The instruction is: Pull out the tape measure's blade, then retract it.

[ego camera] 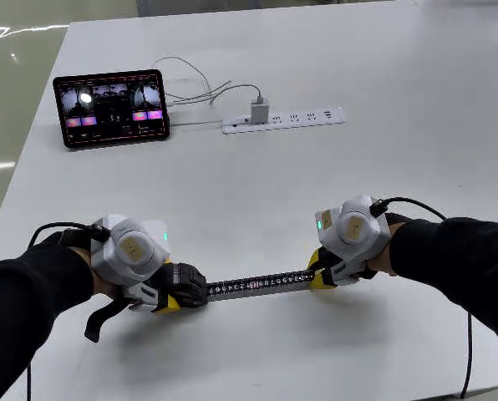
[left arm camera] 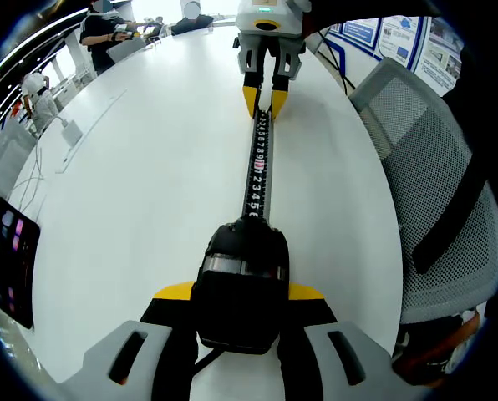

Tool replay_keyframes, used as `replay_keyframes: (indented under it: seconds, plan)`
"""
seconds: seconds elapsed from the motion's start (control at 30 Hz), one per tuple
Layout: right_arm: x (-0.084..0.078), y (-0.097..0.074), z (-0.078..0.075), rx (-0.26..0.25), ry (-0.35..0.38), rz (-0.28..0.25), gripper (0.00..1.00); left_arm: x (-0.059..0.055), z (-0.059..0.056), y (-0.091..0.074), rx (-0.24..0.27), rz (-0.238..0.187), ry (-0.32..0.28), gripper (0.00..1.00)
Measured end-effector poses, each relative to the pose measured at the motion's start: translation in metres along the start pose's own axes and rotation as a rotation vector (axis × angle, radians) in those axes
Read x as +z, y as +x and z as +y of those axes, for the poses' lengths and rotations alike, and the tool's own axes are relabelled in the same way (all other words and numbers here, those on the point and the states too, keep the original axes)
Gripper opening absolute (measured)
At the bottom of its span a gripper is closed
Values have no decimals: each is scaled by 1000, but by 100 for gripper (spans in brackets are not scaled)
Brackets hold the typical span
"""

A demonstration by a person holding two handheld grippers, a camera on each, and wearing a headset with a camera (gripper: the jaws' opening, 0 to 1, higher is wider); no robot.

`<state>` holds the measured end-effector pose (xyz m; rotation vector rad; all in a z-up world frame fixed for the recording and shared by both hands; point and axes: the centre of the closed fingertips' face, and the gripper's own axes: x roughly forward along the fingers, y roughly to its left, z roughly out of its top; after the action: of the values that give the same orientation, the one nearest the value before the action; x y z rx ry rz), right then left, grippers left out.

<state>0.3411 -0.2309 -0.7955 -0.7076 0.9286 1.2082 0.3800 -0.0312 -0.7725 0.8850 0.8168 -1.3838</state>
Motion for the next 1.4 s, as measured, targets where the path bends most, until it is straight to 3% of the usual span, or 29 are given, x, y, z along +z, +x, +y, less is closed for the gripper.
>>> replay_keyframes:
  seconds: [1.4]
  plan:
    - [-18,-12,-2,-9,23,2,8,0,1,0,4,4,0,31]
